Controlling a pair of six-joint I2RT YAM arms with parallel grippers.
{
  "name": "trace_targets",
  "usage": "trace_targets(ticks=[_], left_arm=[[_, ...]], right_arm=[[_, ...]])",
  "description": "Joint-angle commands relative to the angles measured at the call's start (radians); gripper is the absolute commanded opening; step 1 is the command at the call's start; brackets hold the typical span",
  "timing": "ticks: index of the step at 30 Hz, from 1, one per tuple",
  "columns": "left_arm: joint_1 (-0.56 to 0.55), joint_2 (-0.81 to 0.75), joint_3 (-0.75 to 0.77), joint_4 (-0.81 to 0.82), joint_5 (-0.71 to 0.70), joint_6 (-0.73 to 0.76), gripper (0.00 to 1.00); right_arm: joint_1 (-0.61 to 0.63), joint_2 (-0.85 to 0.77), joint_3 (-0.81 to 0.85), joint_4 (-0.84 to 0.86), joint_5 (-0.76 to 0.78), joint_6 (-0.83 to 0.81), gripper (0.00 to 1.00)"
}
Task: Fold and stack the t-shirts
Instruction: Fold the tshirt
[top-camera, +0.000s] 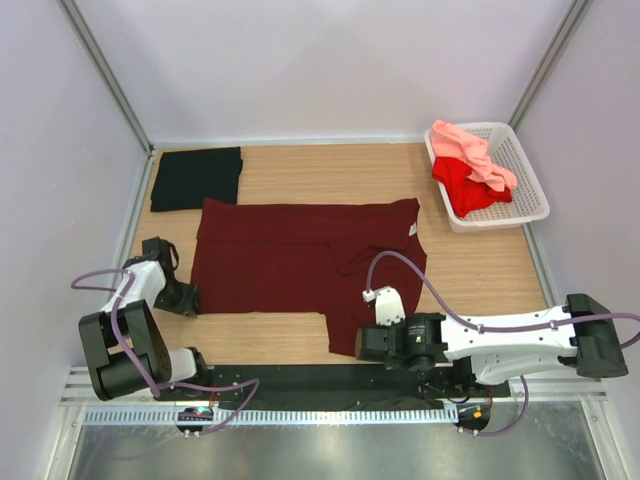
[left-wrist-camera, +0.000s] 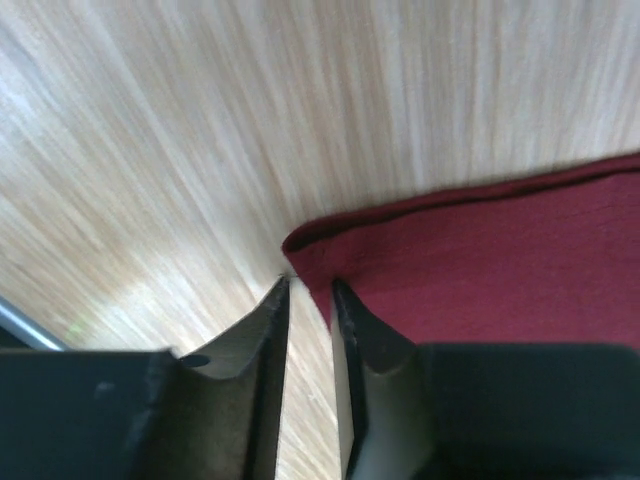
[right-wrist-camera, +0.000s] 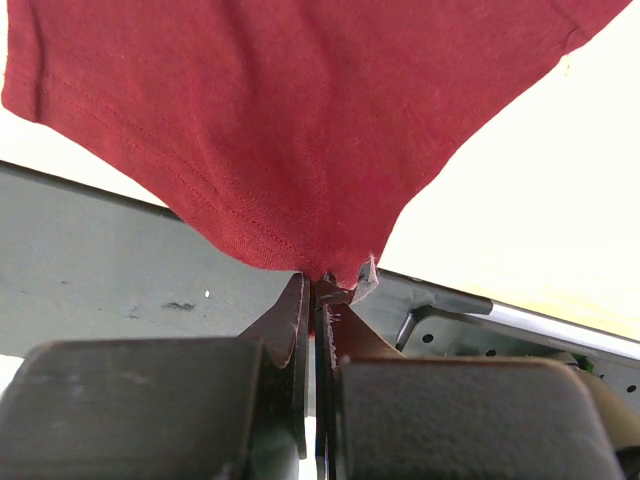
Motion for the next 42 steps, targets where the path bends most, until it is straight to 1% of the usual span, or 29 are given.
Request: trace_targets(ticks=[1,2,3,5,8,14,18,20,21,23,25,26,27,28,29,30,32,33,35,36,39,42], left_arm=[[0.005,-0.005,-0.009,0.059,-0.003,0.000,0.20],[0.005,-0.009,-0.019,0.083,0.019,-0.002,0.16],[0.004,-0.018,-0.029,0.106,0.039,0.004,0.07],[0.005,-0.044,-0.052,0.149,0.072,0.001,0.00],[0.005,-0.094,-0.046,0.129,0.088,-0.002,0.00],[0.005,-0.248,-0.016,0.063,0.037,-0.036,0.00],[0.007,-0.283,0.021,-0.010,-0.029,-0.062,0.00],[0.007,-0.283,0.033,-0.012,-0.024,-0.069,0.00],[0.005,-0.280,0.037,-0.009,-0.016,-0.076,0.00],[0.005,-0.272,0.050,0.011,0.000,-0.088,0.00],[0.005,-0.256,0.069,0.020,-0.003,-0.092,0.00],[0.005,-0.246,0.093,0.029,-0.010,-0.094,0.00],[0.005,-0.234,0.106,0.036,-0.012,-0.094,0.00],[0.005,-0.210,0.118,0.045,-0.009,-0.096,0.00],[0.005,-0.193,0.130,0.069,0.006,-0.096,0.00],[0.007,-0.178,0.151,0.079,0.016,-0.097,0.00],[0.004,-0.121,0.185,0.112,0.048,-0.097,0.00],[0.004,-0.101,0.199,0.120,0.057,-0.097,0.00],[-0.004,-0.040,0.222,0.131,0.066,-0.094,0.00],[-0.009,-0.020,0.247,0.137,0.069,-0.093,0.00],[-0.019,0.051,0.276,0.158,0.077,-0.088,0.00],[-0.032,0.128,0.336,0.158,0.073,-0.065,0.00]], right_arm=[[0.006,-0.027,0.046,-0.033,0.070,0.005,0.01],[0.006,-0.030,0.049,-0.033,0.071,0.004,0.01],[0.006,-0.033,0.051,-0.032,0.073,0.001,0.01],[0.006,-0.038,0.055,-0.033,0.082,0.001,0.01],[0.006,-0.045,0.063,-0.041,0.088,0.002,0.01],[0.006,-0.061,0.071,-0.026,0.094,-0.017,0.01],[0.006,-0.064,0.091,-0.033,0.118,-0.013,0.01],[0.003,-0.064,0.113,-0.088,0.164,-0.001,0.01],[-0.005,-0.062,0.153,-0.114,0.189,0.013,0.01],[-0.051,-0.051,0.198,-0.173,0.250,-0.001,0.01],[-0.100,-0.044,0.252,-0.182,0.277,-0.068,0.01],[-0.178,-0.042,0.267,-0.175,0.274,-0.103,0.01],[-0.218,-0.039,0.287,-0.162,0.266,-0.138,0.01],[-0.267,-0.031,0.296,-0.132,0.258,-0.225,0.01],[-0.339,-0.024,0.305,-0.118,0.248,-0.257,0.01],[-0.377,-0.016,0.324,-0.087,0.238,-0.330,0.01],[-0.462,0.022,0.359,-0.046,0.205,-0.416,0.01],[-0.480,0.034,0.371,-0.046,0.197,-0.416,0.01],[-0.523,0.083,0.390,0.008,0.159,-0.485,0.01],[-0.568,0.105,0.408,0.035,0.143,-0.502,0.01],[-0.643,0.188,0.463,0.057,0.123,-0.570,0.01],[-0.695,0.251,0.523,0.069,0.105,-0.617,0.01]])
